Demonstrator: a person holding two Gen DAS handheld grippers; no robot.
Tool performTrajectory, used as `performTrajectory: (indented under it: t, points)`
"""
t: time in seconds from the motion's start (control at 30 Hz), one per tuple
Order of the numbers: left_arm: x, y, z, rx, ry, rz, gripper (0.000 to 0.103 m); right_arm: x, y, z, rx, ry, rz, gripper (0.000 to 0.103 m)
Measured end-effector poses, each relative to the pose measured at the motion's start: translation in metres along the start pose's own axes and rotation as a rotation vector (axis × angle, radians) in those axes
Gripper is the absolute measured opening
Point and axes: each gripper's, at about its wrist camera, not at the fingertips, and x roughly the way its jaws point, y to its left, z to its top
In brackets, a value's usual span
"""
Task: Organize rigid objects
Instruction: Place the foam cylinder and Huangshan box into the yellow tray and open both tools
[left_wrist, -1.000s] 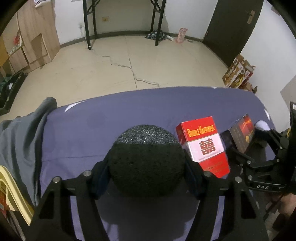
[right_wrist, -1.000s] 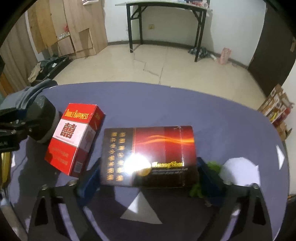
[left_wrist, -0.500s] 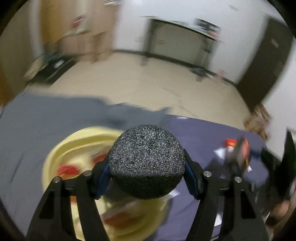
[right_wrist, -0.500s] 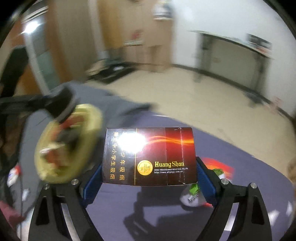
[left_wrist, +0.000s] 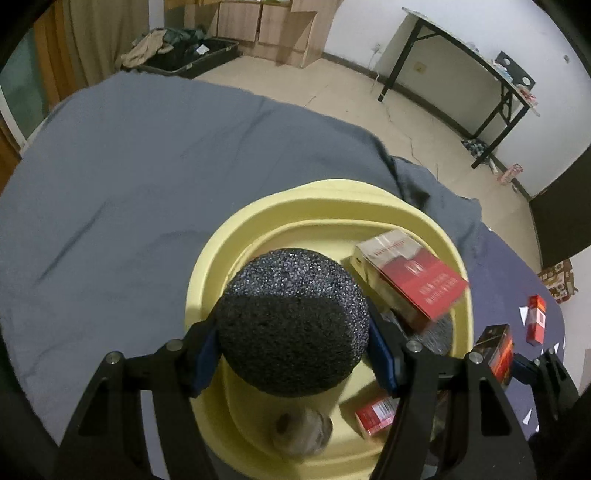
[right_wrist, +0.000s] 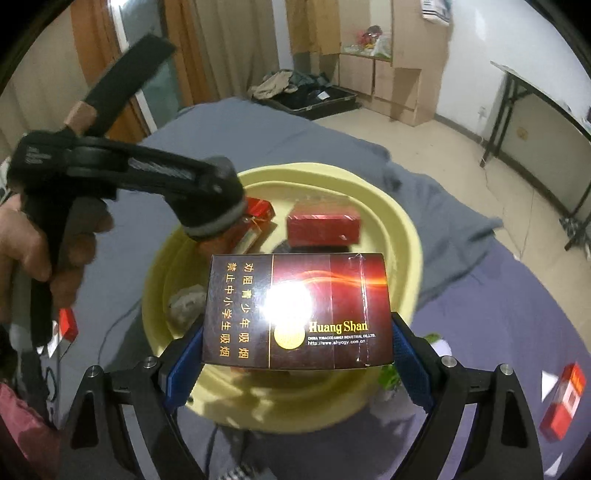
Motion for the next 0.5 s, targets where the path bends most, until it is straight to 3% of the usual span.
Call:
performTrajectory:
  t: [0.27,0.43,0.5]
  points:
    - [0.018,0.01,0.012,-0.023,0.009,-0.012,0.069,0.04,0.03,0.035,-0.066,0.063,-0.054,0.091]
    - [0.017,0.014,0.013,-0.012,0.024,-0.024,0.07,0.056,0.035,0.031,-0.067,0.103,-0.057,0.092]
    - [0.013,0.016,0.014,-0.028,0.014,-0.024,0.077,0.063,0.038,0.03,-0.06,0.116,-0.05,0.094]
